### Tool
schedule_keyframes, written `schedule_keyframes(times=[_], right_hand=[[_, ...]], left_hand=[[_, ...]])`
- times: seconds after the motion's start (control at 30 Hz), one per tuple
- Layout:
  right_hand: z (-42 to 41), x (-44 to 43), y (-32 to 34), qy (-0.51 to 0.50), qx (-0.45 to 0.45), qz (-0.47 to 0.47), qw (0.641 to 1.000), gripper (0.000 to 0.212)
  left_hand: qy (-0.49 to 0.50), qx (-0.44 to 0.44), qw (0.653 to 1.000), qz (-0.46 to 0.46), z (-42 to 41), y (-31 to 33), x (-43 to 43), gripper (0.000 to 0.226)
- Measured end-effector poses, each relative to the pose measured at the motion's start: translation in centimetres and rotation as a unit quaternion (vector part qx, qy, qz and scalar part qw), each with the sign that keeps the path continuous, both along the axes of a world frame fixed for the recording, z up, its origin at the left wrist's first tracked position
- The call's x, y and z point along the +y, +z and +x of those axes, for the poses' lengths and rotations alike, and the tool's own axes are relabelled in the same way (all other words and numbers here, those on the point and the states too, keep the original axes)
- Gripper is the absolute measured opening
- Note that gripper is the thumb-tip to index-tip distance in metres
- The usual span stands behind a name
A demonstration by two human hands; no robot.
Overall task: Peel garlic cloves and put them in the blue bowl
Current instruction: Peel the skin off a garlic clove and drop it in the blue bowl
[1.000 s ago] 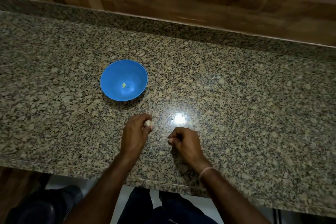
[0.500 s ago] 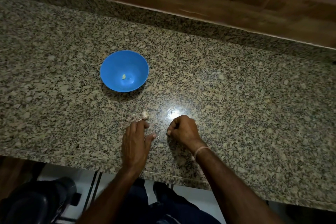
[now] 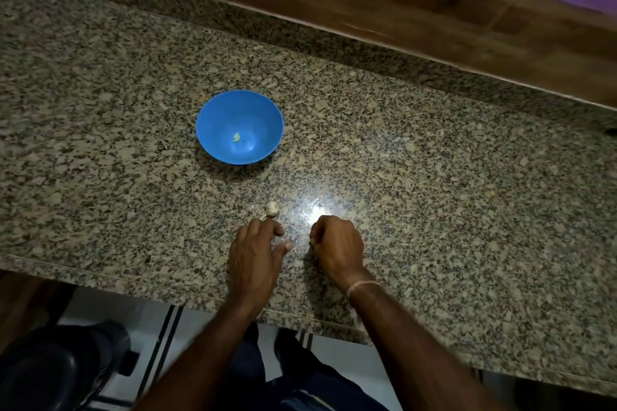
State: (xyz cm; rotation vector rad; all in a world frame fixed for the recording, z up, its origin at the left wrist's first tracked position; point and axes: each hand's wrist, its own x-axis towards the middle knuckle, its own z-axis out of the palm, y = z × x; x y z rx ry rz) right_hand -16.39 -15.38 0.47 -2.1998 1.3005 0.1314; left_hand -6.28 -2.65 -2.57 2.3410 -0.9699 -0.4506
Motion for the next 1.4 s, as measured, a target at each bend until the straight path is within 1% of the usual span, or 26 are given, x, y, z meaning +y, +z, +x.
schedule_keyframes(times=[0.03,0.07,0.1,0.13,0.17,0.2,0.23,0.27,0.3,0.33,0.47,0.6,0.63,0.67,0.73,0.77,0.83,0.9,0.97,1.0,1.07,1.1,1.17,1.23,1.3,1.4], right_hand=[[-0.3,0.4,-0.1,-0.014,-0.026,0.025,0.999,0.019],[-0.7,0.8,0.1,-0.055,-0.079,0.089,0.991,0.016],[-1.1,1.2,0.4,-0.116,-0.143,0.186,0.965,0.010],[-1.4,1.6,0.9,-0.184,-0.207,0.286,0.917,0.003],[-1.7,1.8,1.4,-0.246,-0.260,0.371,0.857,0.003],[-1.9,2.0,1.7,-0.282,-0.295,0.427,0.807,0.003],[-2.1,2.2,1.9,-0.304,-0.317,0.460,0.772,0.003],[-2.3,2.2,2.0,-0.316,-0.329,0.477,0.751,0.004],[-2.5,2.2,2.2,-0.321,-0.338,0.487,0.739,0.005],[-2.6,2.2,2.2,-0.321,-0.342,0.492,0.734,0.005],[-3.2,2.4,2.0,-0.300,-0.337,0.491,0.745,0.003],[-3.5,2.5,1.6,-0.276,-0.331,0.486,0.760,0.003],[-3.5,2.7,1.4,-0.263,-0.331,0.464,0.778,0.003],[-3.5,2.8,1.3,-0.240,-0.328,0.421,0.811,0.003],[-3.5,2.9,0.9,-0.166,-0.317,0.299,0.885,0.004],[-3.5,2.9,0.7,-0.132,-0.311,0.243,0.909,0.006],[-3.5,3.0,0.7,-0.081,-0.310,0.162,0.933,0.012],[-3.5,3.1,0.6,-0.051,-0.319,0.109,0.940,0.016],[-3.4,3.4,0.5,-0.068,-0.324,0.110,0.937,0.015],[-3.4,3.6,0.4,-0.096,-0.324,0.134,0.932,0.013],[-3.3,3.9,0.1,-0.147,-0.317,0.180,0.919,0.008],[-3.3,4.0,0.1,-0.149,-0.320,0.177,0.919,0.008],[-3.3,4.2,0.1,-0.111,-0.333,0.125,0.928,0.014],[-3.2,4.1,0.1,-0.054,-0.337,0.057,0.938,0.022],[-3.2,3.9,-0.1,-0.006,-0.311,0.004,0.950,0.025],[-3.1,3.7,-0.6,0.024,-0.274,-0.031,0.961,0.028]], left_hand=[[0.004,0.020,1.000,-0.002,-0.2,0.1,-0.1,0.019],[0.009,0.058,0.998,-0.008,-0.5,0.5,-0.4,0.012],[0.022,0.119,0.992,-0.022,-0.8,0.9,-0.6,0.005],[0.043,0.197,0.979,-0.039,-1.3,1.3,-0.8,0.006],[0.071,0.275,0.957,-0.062,-1.6,1.6,-1.0,0.010],[0.099,0.334,0.933,-0.085,-1.9,1.9,-1.1,0.014],[0.120,0.378,0.912,-0.107,-2.0,2.0,-1.0,0.017],[0.130,0.408,0.895,-0.123,-2.1,2.2,-0.9,0.018],[0.131,0.426,0.886,-0.131,-2.1,2.3,-0.8,0.018],[0.125,0.427,0.886,-0.128,-2.0,2.4,-0.8,0.018],[0.070,0.345,0.932,-0.089,-2.0,2.3,-0.5,0.018],[0.083,0.327,0.939,-0.066,-2.4,2.6,-0.6,0.019],[0.088,0.332,0.937,-0.061,-2.4,2.5,-0.5,0.019],[0.091,0.343,0.933,-0.060,-2.4,2.5,-0.5,0.019],[0.101,0.388,0.913,-0.070,-2.3,2.5,-0.4,0.019],[0.108,0.418,0.899,-0.075,-2.3,2.7,-0.5,0.018],[0.114,0.465,0.875,-0.067,-2.3,3.1,-0.5,0.019],[0.117,0.486,0.865,-0.045,-2.5,3.4,-0.5,0.021],[0.120,0.481,0.867,-0.053,-3.0,3.4,-0.5,0.026],[0.115,0.459,0.879,-0.064,-3.3,3.3,-0.6,0.027],[0.094,0.367,0.923,-0.065,-4.0,3.1,-0.8,0.026],[0.083,0.319,0.942,-0.056,-4.4,3.3,-0.8,0.025],[0.078,0.268,0.959,-0.044,-4.9,3.4,-1.0,0.025],[0.085,0.270,0.958,-0.042,-5.0,3.8,-1.4,0.028],[0.094,0.286,0.953,-0.027,-5.0,3.9,-1.9,0.032],[0.083,0.258,0.963,-0.012,-5.0,3.9,-2.0,0.038]])
